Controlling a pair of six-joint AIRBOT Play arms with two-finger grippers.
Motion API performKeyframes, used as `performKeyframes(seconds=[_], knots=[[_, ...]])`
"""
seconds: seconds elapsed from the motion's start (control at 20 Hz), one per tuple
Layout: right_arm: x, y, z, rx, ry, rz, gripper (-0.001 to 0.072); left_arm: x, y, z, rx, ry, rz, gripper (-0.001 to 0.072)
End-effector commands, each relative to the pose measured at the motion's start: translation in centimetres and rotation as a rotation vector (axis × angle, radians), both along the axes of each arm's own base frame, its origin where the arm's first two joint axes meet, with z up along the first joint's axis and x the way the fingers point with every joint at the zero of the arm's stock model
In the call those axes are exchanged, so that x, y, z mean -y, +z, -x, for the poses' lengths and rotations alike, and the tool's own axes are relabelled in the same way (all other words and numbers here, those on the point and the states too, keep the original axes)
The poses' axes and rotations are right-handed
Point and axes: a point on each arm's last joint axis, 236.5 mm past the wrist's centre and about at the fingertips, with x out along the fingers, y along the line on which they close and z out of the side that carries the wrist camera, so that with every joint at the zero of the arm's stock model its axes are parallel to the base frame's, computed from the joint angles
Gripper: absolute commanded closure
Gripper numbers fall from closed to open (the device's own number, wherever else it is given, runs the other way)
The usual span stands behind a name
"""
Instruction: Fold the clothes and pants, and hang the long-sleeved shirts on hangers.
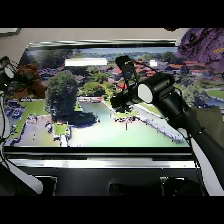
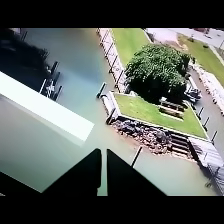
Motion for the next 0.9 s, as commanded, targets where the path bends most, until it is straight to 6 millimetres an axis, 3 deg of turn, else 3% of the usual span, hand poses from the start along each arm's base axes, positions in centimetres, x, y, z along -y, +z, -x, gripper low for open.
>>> performKeyframes(seconds=[0.0, 0.15, 0.25, 0.4, 0.5, 0.6, 0.7, 0.85], knots=[[0.7, 0.3, 1.0, -0.023, 0.001, 0.018, 0.0628, 5.0, 10.1, 3.6, 0.050, -0.115, 0.042, 0.0693], [2.7, 0.8, 2.6, -0.053, -0.006, 0.076, 0.0642, 11.7, 16.4, 7.7, 0.096, -0.213, 0.068, 0.0693], [5.5, 1.3, 3.9, -0.071, -0.030, 0.166, 0.0641, 17.4, 19.7, 10.5, 0.127, -0.283, 0.099, 0.0693], [11.0, 2.5, 5.4, -0.078, -0.105, 0.339, 0.0640, 27.0, 21.3, 14.6, 0.098, -0.407, 0.182, 0.0692], [14.3, 3.6, 6.3, -0.076, -0.165, 0.438, 0.0636, 34.0, 20.0, 16.9, 0.042, -0.517, 0.224, 0.0692], [16.2, 4.6, 7.2, -0.071, -0.202, 0.480, 0.0636, 41.3, 17.2, 18.9, -0.013, -0.612, 0.269, 0.0692], [16.7, 5.2, 7.8, -0.067, -0.211, 0.475, 0.0636, 47.4, 12.1, 21.3, -0.107, -0.675, 0.272, 0.0692], [17.2, 5.3, 8.6, -0.087, -0.217, 0.482, 0.0620, 52.1, 2.9, 24.9, -0.289, -0.701, 0.217, 0.0691]])
